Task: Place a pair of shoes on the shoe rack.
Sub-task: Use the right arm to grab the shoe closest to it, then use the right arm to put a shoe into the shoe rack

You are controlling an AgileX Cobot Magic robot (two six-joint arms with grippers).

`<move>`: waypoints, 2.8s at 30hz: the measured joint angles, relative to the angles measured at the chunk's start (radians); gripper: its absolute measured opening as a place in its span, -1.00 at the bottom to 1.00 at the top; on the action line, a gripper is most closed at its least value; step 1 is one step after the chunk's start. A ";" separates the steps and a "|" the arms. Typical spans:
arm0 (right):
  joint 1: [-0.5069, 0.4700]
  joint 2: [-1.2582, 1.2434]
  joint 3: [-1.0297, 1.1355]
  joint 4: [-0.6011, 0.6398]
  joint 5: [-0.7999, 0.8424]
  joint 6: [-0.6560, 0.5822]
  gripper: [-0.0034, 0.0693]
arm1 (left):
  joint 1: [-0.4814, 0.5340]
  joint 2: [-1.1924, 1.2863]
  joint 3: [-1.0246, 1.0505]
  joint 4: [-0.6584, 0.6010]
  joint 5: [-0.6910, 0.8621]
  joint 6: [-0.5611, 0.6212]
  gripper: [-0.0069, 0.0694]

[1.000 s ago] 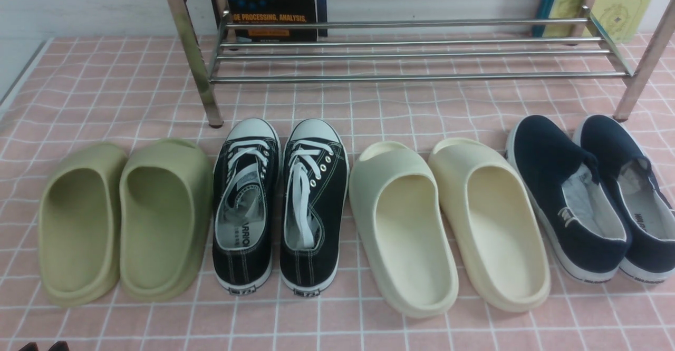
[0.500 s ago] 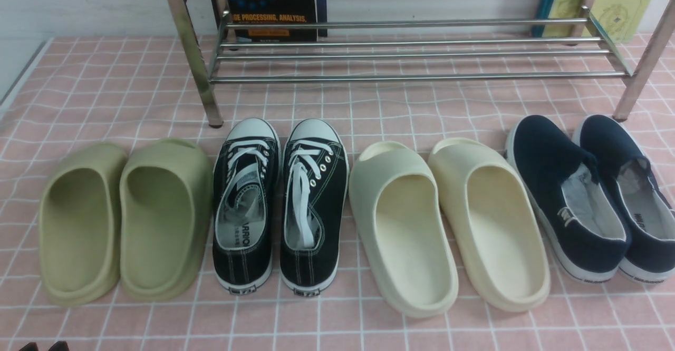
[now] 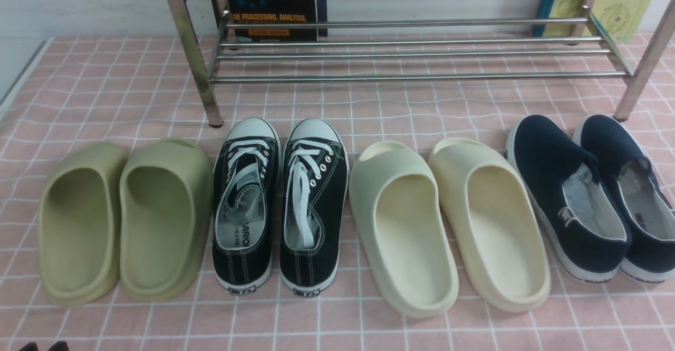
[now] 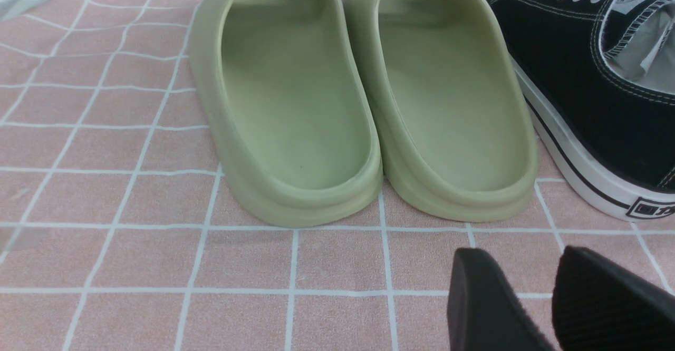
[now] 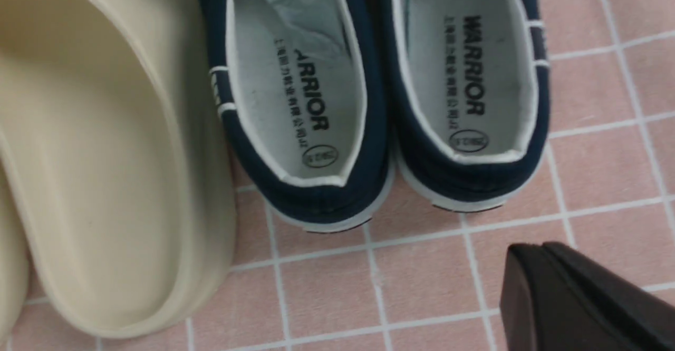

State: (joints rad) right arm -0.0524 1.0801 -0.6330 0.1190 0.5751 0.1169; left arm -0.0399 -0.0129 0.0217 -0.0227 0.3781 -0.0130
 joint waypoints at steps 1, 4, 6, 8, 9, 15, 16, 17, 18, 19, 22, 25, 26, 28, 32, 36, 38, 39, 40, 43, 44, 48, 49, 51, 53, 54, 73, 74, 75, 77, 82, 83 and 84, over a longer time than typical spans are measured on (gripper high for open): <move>0.009 0.006 0.000 0.031 0.000 -0.031 -0.90 | 0.000 0.000 0.000 0.000 0.000 0.000 -0.19; 0.055 0.009 0.000 0.091 0.001 -0.127 -0.86 | 0.000 0.000 0.000 0.000 0.000 0.000 -0.19; 0.123 0.009 0.000 0.109 0.003 -0.192 -0.77 | 0.000 0.000 0.000 0.000 0.000 0.000 -0.19; 0.171 0.009 0.000 0.111 -0.002 -0.218 -0.66 | 0.000 0.000 0.000 0.000 0.000 0.000 -0.19; 0.182 0.010 0.000 0.109 -0.004 -0.219 -0.64 | 0.000 0.000 0.000 0.000 0.000 0.000 -0.19; 0.256 0.112 -0.090 0.061 -0.058 -0.229 0.06 | 0.000 0.000 0.000 0.000 0.000 0.000 -0.19; 0.256 0.118 -0.096 0.058 -0.058 -0.229 0.08 | 0.000 0.000 0.000 0.000 0.000 0.000 -0.19; 0.256 0.162 -0.135 0.036 -0.059 -0.229 0.21 | 0.000 0.000 0.000 0.000 0.000 0.000 -0.19; 0.256 0.195 -0.162 0.015 -0.056 -0.229 0.28 | 0.000 0.000 0.000 0.000 0.000 0.000 -0.19; 0.256 0.224 -0.185 0.000 -0.049 -0.229 0.33 | 0.000 0.000 0.000 0.000 0.000 0.000 -0.19; 0.256 0.327 -0.224 -0.041 -0.017 -0.229 0.41 | 0.000 0.000 0.000 0.000 0.000 0.000 -0.19; 0.256 0.421 -0.232 -0.047 -0.008 -0.228 0.41 | 0.000 0.000 0.000 0.000 0.000 0.000 -0.19; 0.256 0.441 -0.232 -0.046 -0.008 -0.225 0.40 | 0.000 0.000 0.000 0.000 0.000 0.000 -0.19; 0.256 0.480 -0.237 -0.033 -0.014 -0.214 0.34 | 0.000 0.000 0.000 0.000 0.000 0.000 -0.19; 0.256 0.508 -0.261 -0.001 -0.015 -0.209 -0.03 | 0.000 0.000 0.000 0.000 0.000 0.000 -0.19; 0.256 0.509 -0.279 0.000 -0.006 -0.210 -0.51 | 0.000 0.000 0.000 0.000 0.000 0.000 -0.19; 0.256 0.509 -0.287 -0.008 0.002 -0.211 -0.70 | 0.000 0.000 0.000 0.000 0.000 0.000 -0.19; 0.256 0.509 -0.296 -0.016 0.012 -0.211 -0.82 | 0.000 0.000 0.000 0.000 0.000 0.000 -0.19; 0.256 0.509 -0.298 -0.016 0.014 -0.211 -0.82 | 0.000 0.000 0.000 0.000 0.000 0.000 -0.19; 0.256 0.513 -0.335 -0.020 0.060 -0.211 -0.82 | 0.000 0.000 0.000 0.000 0.000 0.000 -0.19; 0.256 0.515 -0.349 -0.020 0.079 -0.211 -0.82 | 0.000 0.000 0.000 0.000 0.000 0.000 -0.19; 0.256 0.516 -0.436 -0.024 0.176 -0.211 -0.82 | 0.000 0.000 0.000 0.000 0.000 0.000 -0.19; 0.256 0.516 -0.462 -0.024 0.203 -0.211 -0.82 | 0.000 0.000 0.000 0.000 0.000 0.000 -0.19; 0.256 0.516 -0.515 -0.024 0.244 -0.211 -0.82 | 0.000 0.000 0.000 0.000 0.000 0.000 -0.19; 0.256 0.516 -0.561 -0.018 0.285 -0.211 -0.82 | 0.000 0.000 0.000 0.000 0.000 0.000 -0.19; 0.256 0.516 -0.586 -0.014 0.304 -0.215 -0.82 | 0.000 0.000 0.000 0.000 0.000 0.000 -0.19; 0.258 0.513 -0.722 -0.020 0.318 -0.265 -0.82 | 0.000 0.000 0.000 0.000 0.000 0.000 -0.19; 0.258 0.514 -0.735 -0.020 0.311 -0.277 -0.82 | 0.000 0.000 0.000 0.000 0.000 0.000 -0.19; 0.258 0.516 -0.745 -0.020 0.294 -0.292 -0.82 | 0.000 0.000 0.000 0.000 0.000 0.000 -0.19; 0.258 0.523 -0.753 -0.021 0.267 -0.315 -0.82 | 0.000 0.000 0.000 0.000 0.000 0.000 -0.19; 0.258 0.655 -0.823 -0.037 0.059 -0.356 -0.82 | 0.000 0.000 0.000 0.000 0.000 0.000 -0.19; 0.258 0.683 -0.842 -0.047 0.035 -0.359 -0.82 | 0.000 0.000 0.000 0.000 0.000 0.000 -0.19; 0.258 0.698 -0.846 -0.053 0.030 -0.360 -0.82 | 0.000 0.000 0.000 0.000 0.000 0.000 -0.19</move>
State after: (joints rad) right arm 0.2052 1.7783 -1.4792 0.0663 0.6049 -0.2429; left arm -0.0399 -0.0129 0.0217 -0.0227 0.3781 -0.0130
